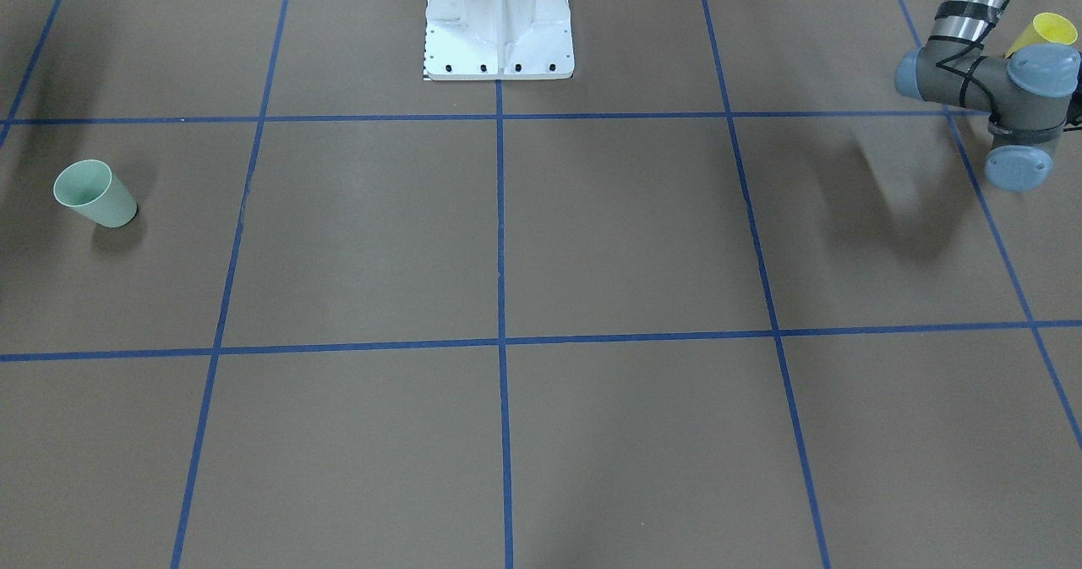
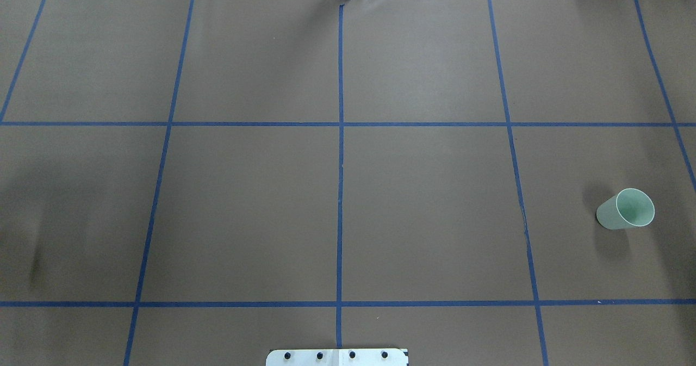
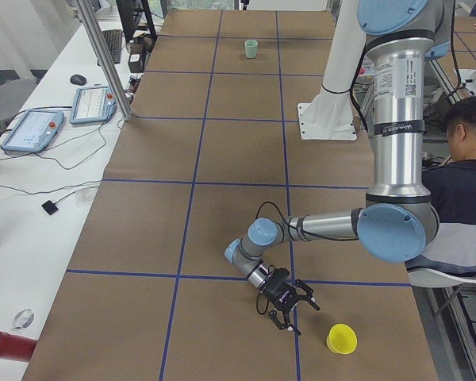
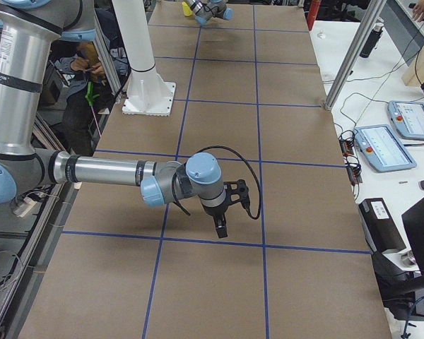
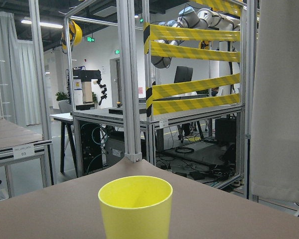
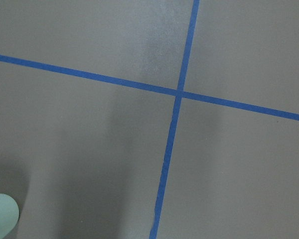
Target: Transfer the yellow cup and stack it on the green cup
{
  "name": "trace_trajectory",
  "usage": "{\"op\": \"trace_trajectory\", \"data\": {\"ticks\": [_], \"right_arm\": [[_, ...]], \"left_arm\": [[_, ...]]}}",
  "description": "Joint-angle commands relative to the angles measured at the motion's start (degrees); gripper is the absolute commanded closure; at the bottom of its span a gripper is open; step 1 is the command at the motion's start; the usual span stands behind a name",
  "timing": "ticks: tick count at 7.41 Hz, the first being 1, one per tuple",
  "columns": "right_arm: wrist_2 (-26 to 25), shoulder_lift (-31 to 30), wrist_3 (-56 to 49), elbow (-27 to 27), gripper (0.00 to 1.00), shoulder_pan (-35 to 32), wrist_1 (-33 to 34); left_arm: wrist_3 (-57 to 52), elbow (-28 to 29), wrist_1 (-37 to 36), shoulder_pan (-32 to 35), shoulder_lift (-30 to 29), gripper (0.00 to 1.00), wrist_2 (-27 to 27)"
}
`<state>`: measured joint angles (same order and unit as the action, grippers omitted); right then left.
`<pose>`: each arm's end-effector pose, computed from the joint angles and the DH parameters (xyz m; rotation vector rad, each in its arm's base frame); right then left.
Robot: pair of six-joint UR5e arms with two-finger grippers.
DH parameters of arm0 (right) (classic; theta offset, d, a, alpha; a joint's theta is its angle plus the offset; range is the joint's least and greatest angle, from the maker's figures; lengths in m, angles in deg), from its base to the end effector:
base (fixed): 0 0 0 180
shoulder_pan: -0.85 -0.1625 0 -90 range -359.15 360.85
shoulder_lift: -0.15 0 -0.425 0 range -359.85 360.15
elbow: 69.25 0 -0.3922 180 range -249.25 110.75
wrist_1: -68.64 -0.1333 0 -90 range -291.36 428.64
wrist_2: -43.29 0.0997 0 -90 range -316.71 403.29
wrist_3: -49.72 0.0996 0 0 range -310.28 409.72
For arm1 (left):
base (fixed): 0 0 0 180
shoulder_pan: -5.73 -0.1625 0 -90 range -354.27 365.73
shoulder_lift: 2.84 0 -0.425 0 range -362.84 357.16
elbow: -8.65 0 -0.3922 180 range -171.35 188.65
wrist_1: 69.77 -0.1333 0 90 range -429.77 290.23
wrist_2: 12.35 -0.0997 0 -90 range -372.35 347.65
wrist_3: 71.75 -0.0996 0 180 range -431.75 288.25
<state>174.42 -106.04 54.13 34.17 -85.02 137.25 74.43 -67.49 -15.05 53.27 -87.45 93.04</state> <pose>0.0394 -0.3955 0.6289 0.2570 -0.7326 -0.1120 0.1304 -0.3008 0.8518 -0.2047 -1.1185 -1.7704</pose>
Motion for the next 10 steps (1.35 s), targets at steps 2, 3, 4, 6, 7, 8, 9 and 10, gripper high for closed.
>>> {"op": "trace_trajectory", "data": {"ticks": [2,3,4,6,7,8,9,10], "right_arm": [[0.1,-0.1,-0.1,0.0,0.0,0.0,-0.4],[0.1,-0.1,-0.1,-0.1,0.0,0.0,-0.8],[0.1,-0.1,0.0,0.0,0.0,0.0,-0.8],[0.1,-0.1,-0.1,0.0,0.0,0.0,-0.8],[0.1,-0.1,-0.1,0.0,0.0,0.0,-0.8],[0.2,-0.1,-0.1,0.0,0.0,0.0,-0.8],[0.2,-0.1,-0.1,0.0,0.0,0.0,-0.8],[0.2,-0.1,-0.1,0.0,0.0,0.0,-0.8]], "left_arm": [[0.0,5.5,3.1,-1.1,0.9,0.0,5.0],[0.0,6.4,3.1,-1.7,0.9,0.0,6.7],[-0.1,7.9,3.5,-2.4,0.9,0.0,8.7],[-0.1,12.8,6.2,-3.0,1.2,0.0,10.0],[-0.1,13.5,6.6,-3.0,1.5,0.0,10.2],[-0.1,13.6,6.6,-3.0,2.2,0.0,10.8],[-0.1,13.6,6.7,-3.1,2.5,0.0,11.0],[-0.1,13.6,6.7,-3.1,2.5,0.0,11.3]]}}
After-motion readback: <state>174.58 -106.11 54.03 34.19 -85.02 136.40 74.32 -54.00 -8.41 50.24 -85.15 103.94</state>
